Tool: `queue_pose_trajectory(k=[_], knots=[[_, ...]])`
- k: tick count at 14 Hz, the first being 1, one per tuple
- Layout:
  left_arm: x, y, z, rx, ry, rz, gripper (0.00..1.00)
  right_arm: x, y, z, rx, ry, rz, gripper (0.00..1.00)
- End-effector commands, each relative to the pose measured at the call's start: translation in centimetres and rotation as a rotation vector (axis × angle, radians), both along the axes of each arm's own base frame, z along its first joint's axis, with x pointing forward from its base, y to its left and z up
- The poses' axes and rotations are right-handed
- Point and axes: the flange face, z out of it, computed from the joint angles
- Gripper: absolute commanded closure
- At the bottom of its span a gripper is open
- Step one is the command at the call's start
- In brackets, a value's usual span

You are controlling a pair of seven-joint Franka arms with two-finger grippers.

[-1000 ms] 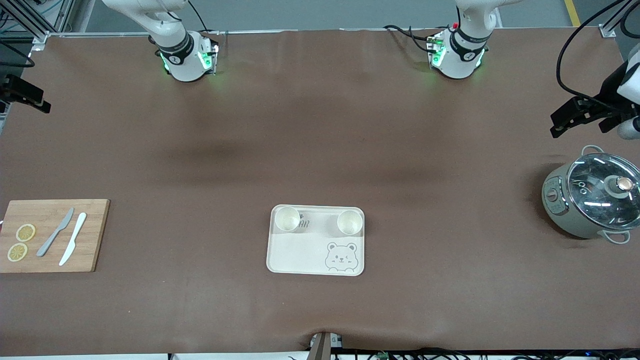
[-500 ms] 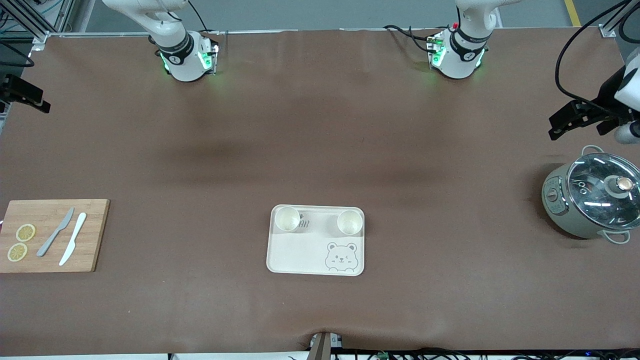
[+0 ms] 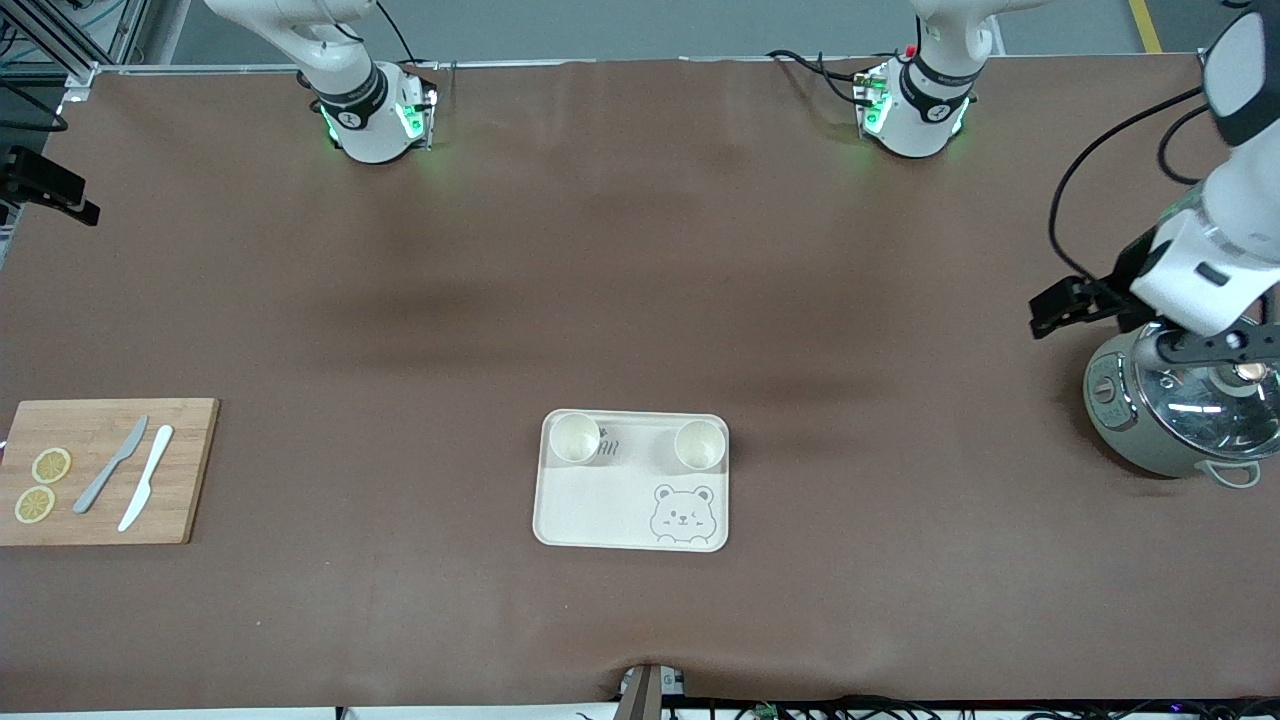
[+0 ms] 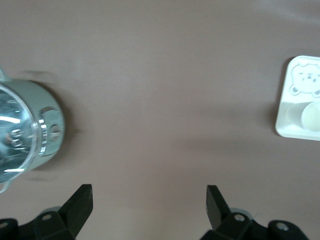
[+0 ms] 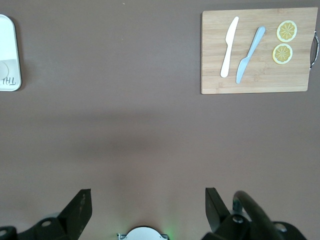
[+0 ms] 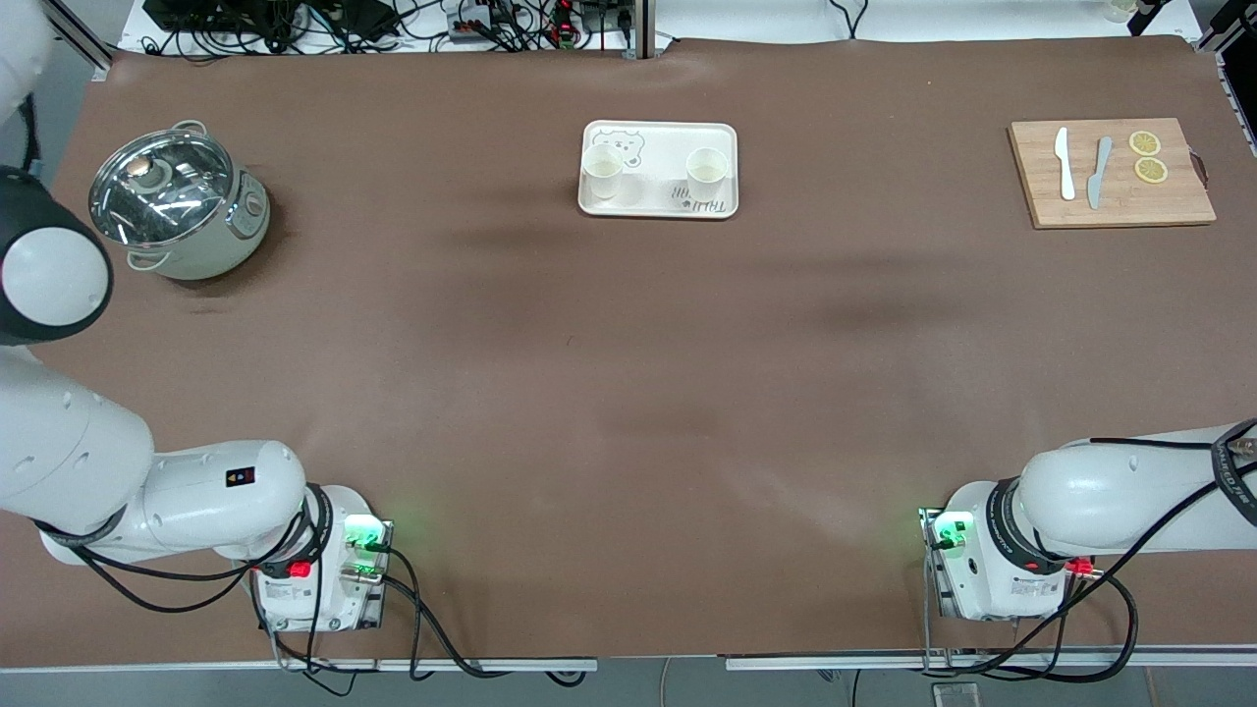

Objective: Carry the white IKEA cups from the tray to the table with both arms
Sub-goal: 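Reach the left gripper over the tray toward the nearer white cup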

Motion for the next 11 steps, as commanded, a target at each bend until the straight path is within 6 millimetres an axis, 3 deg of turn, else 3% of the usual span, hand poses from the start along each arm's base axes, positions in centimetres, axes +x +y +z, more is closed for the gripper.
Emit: queue_pose_trajectory(k=[1, 7, 11], knots=[[1.3, -4.7, -3.1, -0.031, 0.021, 0.043, 0.0, 0.3, -0.3, 0.3, 0.008, -0.001, 0.005, 0.0], [4.9, -16.3, -11.4, -0.144, -0.06, 0.15, 0.0, 0.4, -0.5, 0.1, 0.009, 0.0, 0.003, 0.0], [4.3, -23.2, -16.6, -0.185, -0.063, 0.243, 0.0, 0.8, -0.7, -0.5, 0.008, 0.013, 0.001, 0.0]])
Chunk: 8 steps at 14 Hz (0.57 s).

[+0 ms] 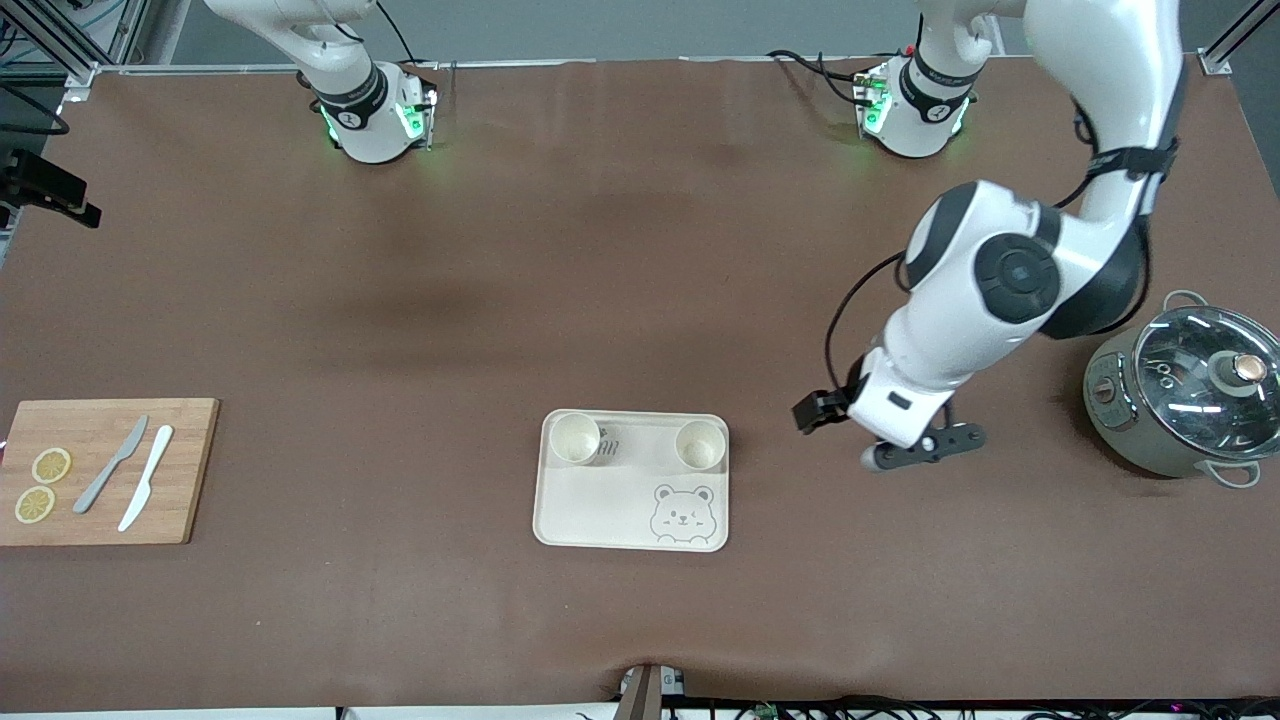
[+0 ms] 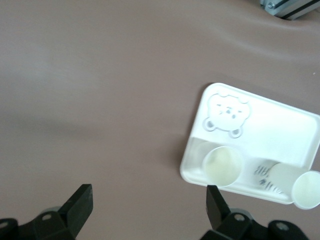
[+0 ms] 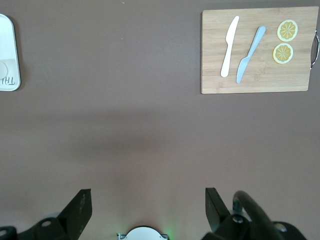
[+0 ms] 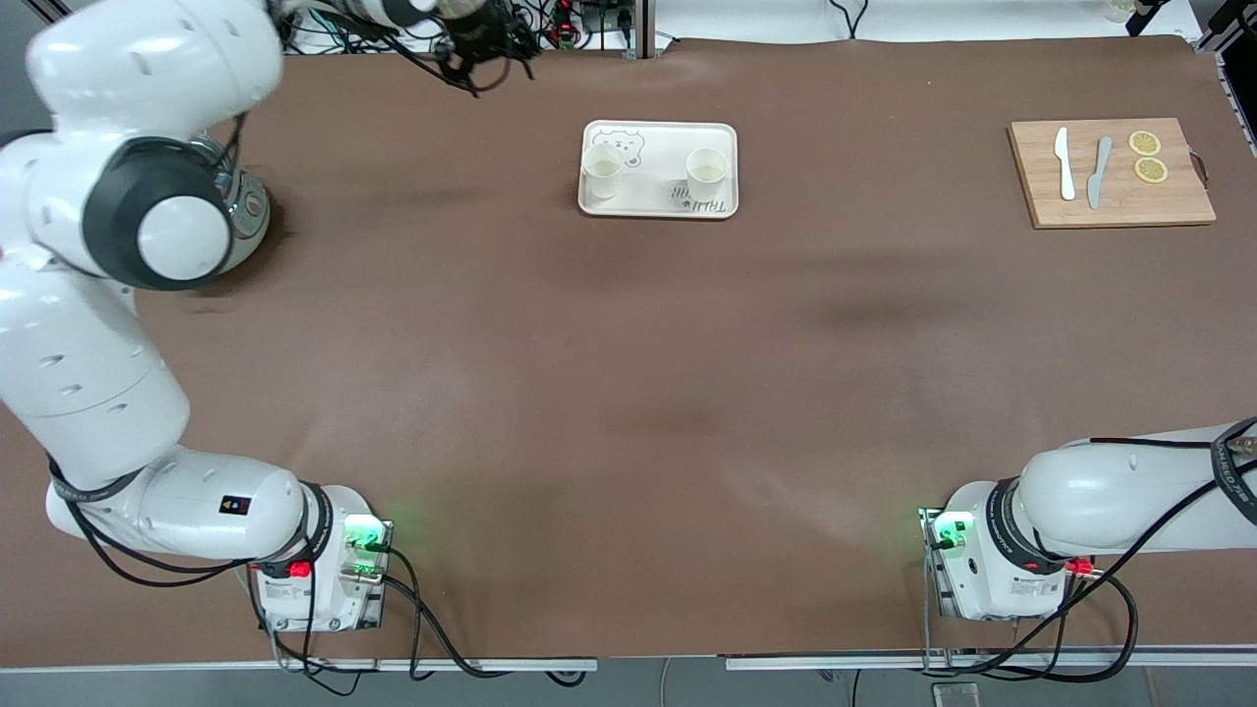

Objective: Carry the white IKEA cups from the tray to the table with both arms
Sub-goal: 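Reach the left gripper over the tray toward the nearer white cup, then grasp the white cup with the left gripper while the right gripper reaches out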

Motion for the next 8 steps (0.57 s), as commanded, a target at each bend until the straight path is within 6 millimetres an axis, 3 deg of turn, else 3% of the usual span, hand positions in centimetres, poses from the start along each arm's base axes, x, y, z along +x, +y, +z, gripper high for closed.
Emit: queue_pose_trajectory(k=[1, 3, 4, 6, 8], knots=[[0.0, -4.1, -2.3, -0.003, -0.029, 0.071, 0.0, 0.7, -0.6, -0.3, 0.009, 0.009, 0.003, 0.0], [-0.6, -6.8, -6.8, 0.02, -0.024, 0.097, 0.05, 0.9, -0.6, -0.9, 0.008, 0.023, 0.004, 0.0], [-1.0, -8.0, -8.5, 0.008, -0.019, 0.113, 0.1, 1.7, -0.8, -2.3, 0.002, 0.05, 0.005, 0.0], [-1.7, -9.3, -10.7, 0.009, -0.002, 0.11, 0.19, 2.1, -0.9, -3.2, -0.001, 0.066, 0.002, 0.0], [-2.4, -10.0, -12.7, 0.024, 0.023, 0.095, 0.34, 3.7, -0.9, -6.4, -0.001, 0.126, 0.0, 0.0]])
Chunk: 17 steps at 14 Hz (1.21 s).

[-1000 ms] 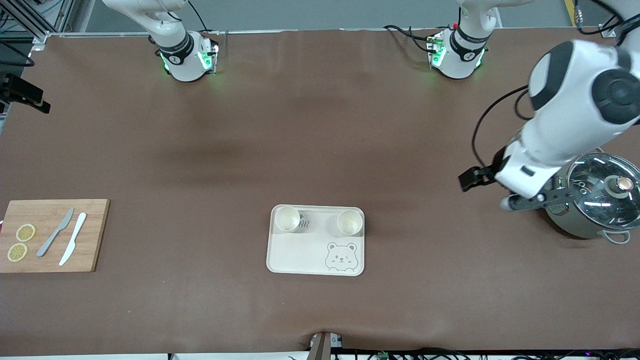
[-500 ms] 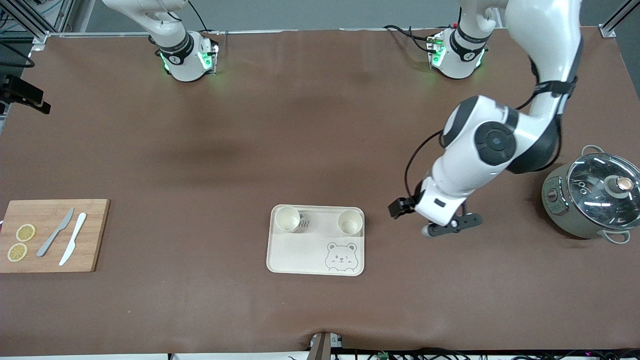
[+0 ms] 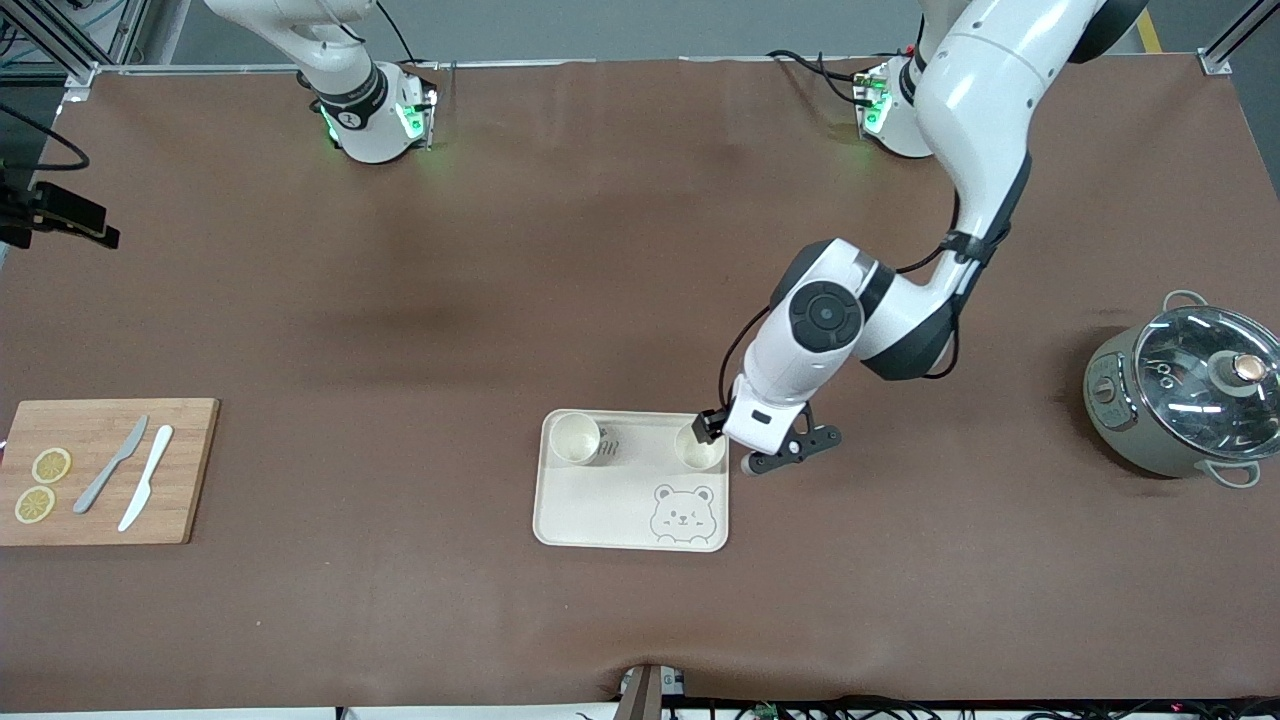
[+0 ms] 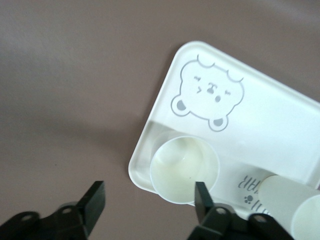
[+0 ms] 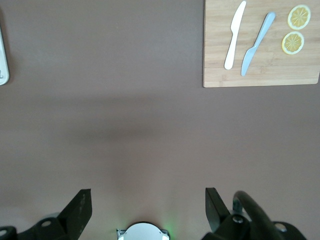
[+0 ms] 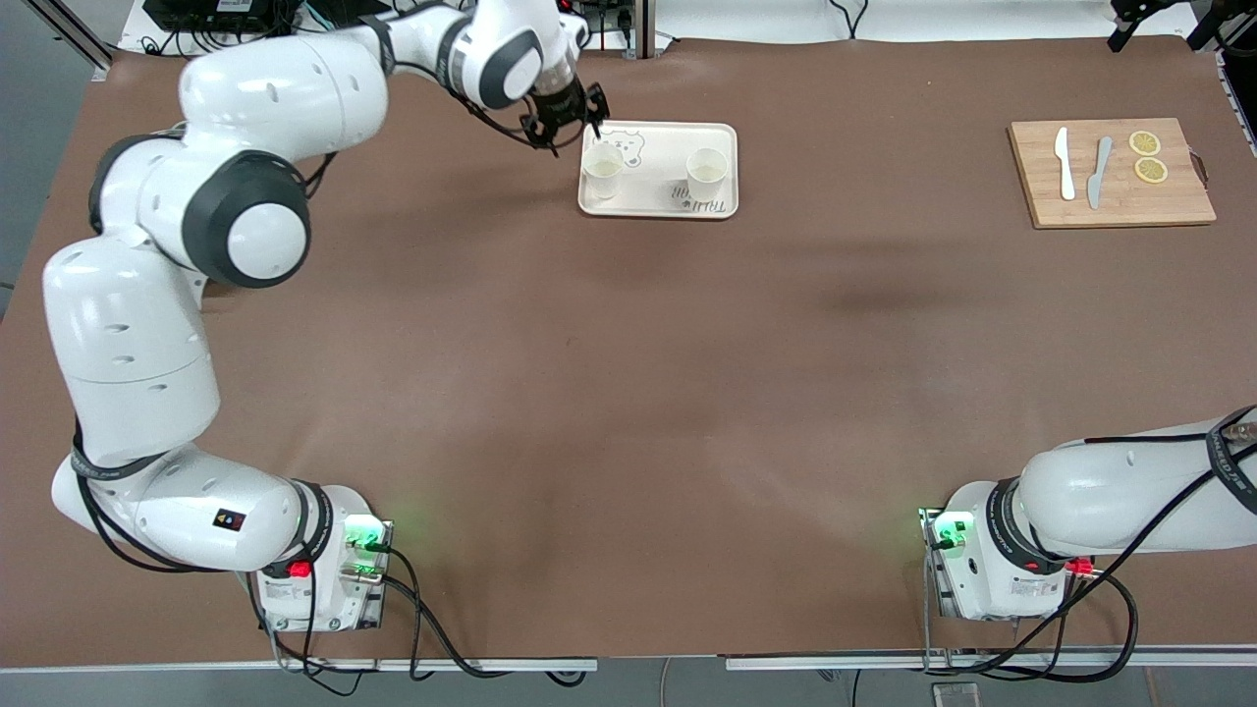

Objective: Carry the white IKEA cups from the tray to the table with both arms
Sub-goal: 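Grasp the white cup with the left gripper while the right gripper reaches out, then lift the cup off the tray while the right gripper grasps the other cup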

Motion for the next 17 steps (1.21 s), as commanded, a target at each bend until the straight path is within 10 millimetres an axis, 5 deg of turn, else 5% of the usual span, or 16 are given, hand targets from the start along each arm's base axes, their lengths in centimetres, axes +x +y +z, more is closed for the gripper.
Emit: queue_pose_trajectory(k=[1, 4, 9, 13, 17], knots=[[-0.1, -0.8, -1.9, 0.026, 0.002, -0.006, 0.33, 2.0, -0.6, -3.0, -0.003, 0.052, 0.004, 0.0], [-0.1, -1.0, -4.0, 0.051, -0.016, -0.025, 0.42, 3.8, 0.3, -6.1, 0.005, 0.067, 0.002, 0.0], [0.1, -1.3, -6.4, 0.024, -0.033, -0.026, 1.0, 5.9, 4.3, -12.5, -0.003, 0.069, -0.061, 0.0], [0.8, -0.5, -4.8, 0.055, -0.079, -0.042, 1.0, 8.3, 8.7, -18.5, 0.081, 0.079, -0.222, 0.0], [2.8, 2.2, 0.3, 0.053, -0.144, -0.007, 1.0, 9.6, 17.5, -23.4, 0.048, 0.047, -0.324, 0.0]])
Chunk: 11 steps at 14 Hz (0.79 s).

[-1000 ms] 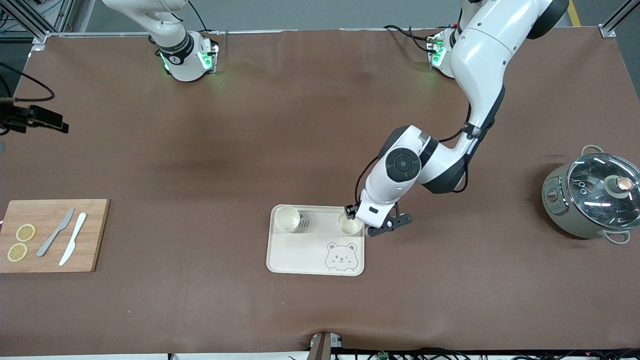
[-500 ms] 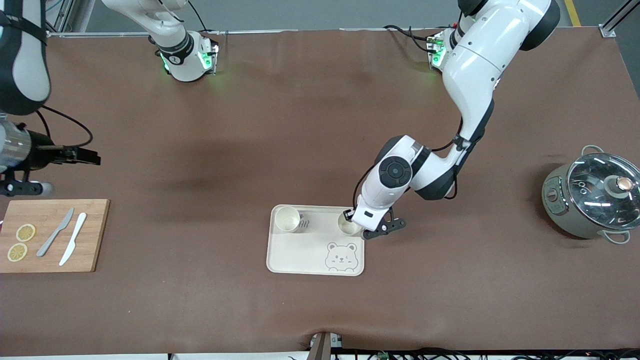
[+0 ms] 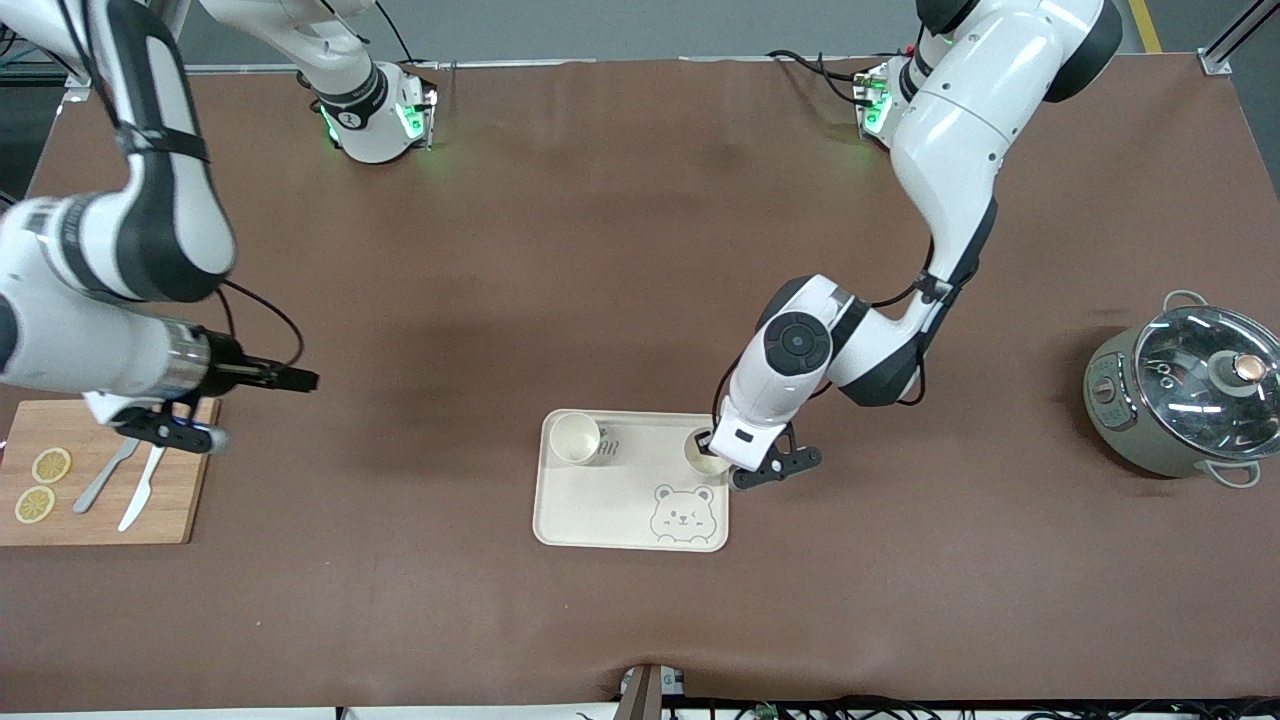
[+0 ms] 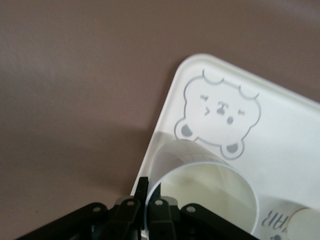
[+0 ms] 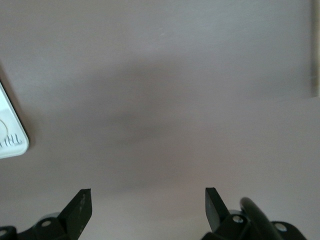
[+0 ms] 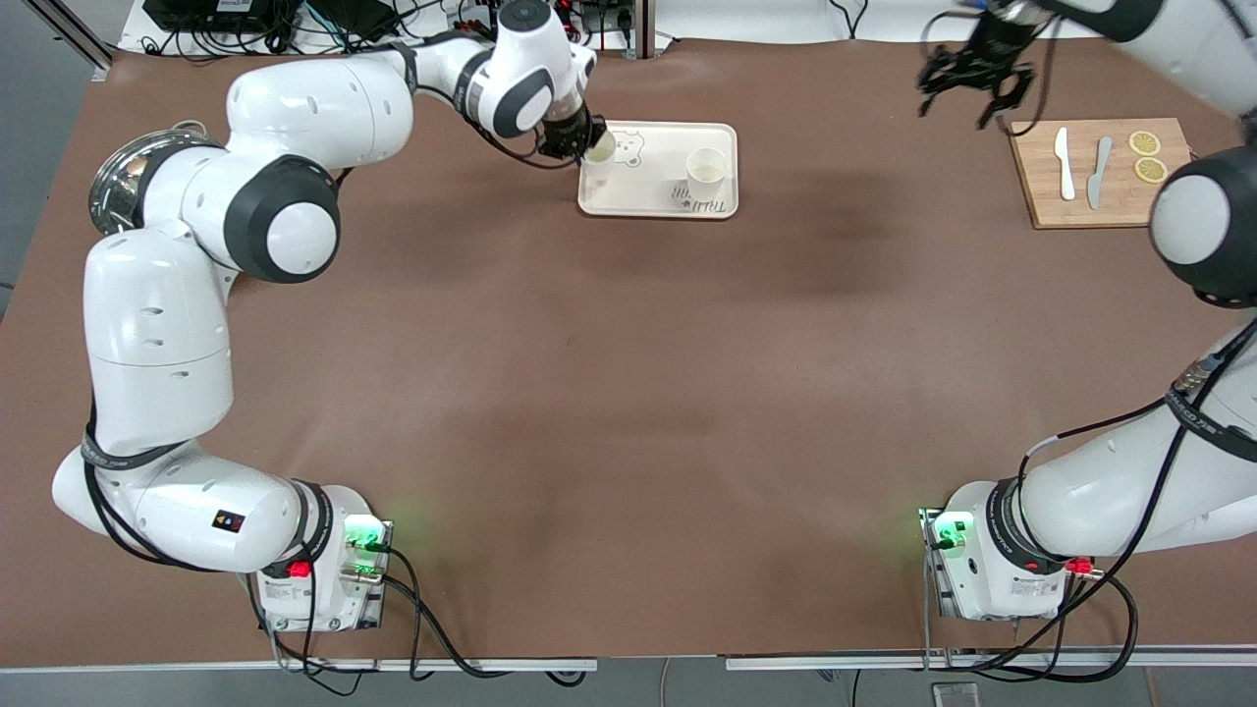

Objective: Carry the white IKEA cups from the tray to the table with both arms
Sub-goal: 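Lift the cup off the tray while the right gripper grasps the other cup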

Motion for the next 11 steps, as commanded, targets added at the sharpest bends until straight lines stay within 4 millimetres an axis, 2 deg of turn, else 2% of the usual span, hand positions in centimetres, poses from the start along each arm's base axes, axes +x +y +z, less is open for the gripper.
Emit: queue_pose_trajectory(k=[1, 2, 3, 6, 7, 8, 10, 11], knots=[[0.8, 1.7, 5.0, 0.014, -0.064, 0.031, 1.0, 0.4, 7.1, -2.5, -0.028, -0.032, -0.091, 0.0], [1.0, 2.4, 6.6, 0.022, -0.069, 0.041, 1.0, 0.4, 10.4, -3.2, -0.032, -0.061, -0.095, 0.0], [1.4, 3.8, 8.0, 0.038, -0.067, 0.059, 1.0, 0.5, 12.8, -3.8, -0.032, -0.096, -0.102, 0.0], [1.9, 7.9, 11.3, 0.105, -0.026, 0.11, 1.0, 0.5, 18.6, -6.6, -0.02, -0.167, -0.162, 0.0], [2.6, 10.6, 11.9, 0.126, -0.008, 0.142, 1.0, 0.5, 20.7, -7.4, -0.011, -0.195, -0.198, 0.0], [3.2, 13.0, 12.3, 0.135, 0.002, 0.173, 1.0, 0.5, 22.4, -8.2, -0.009, -0.204, -0.232, 0.0], [4.1, 18.0, 11.6, 0.162, 0.053, 0.239, 1.0, -0.2, 25.6, -11.1, -0.032, -0.179, -0.279, 0.0], [4.3, 20.2, 10.6, 0.174, 0.078, 0.264, 1.0, -0.6, 27.6, -12.0, -0.036, -0.186, -0.304, 0.0]])
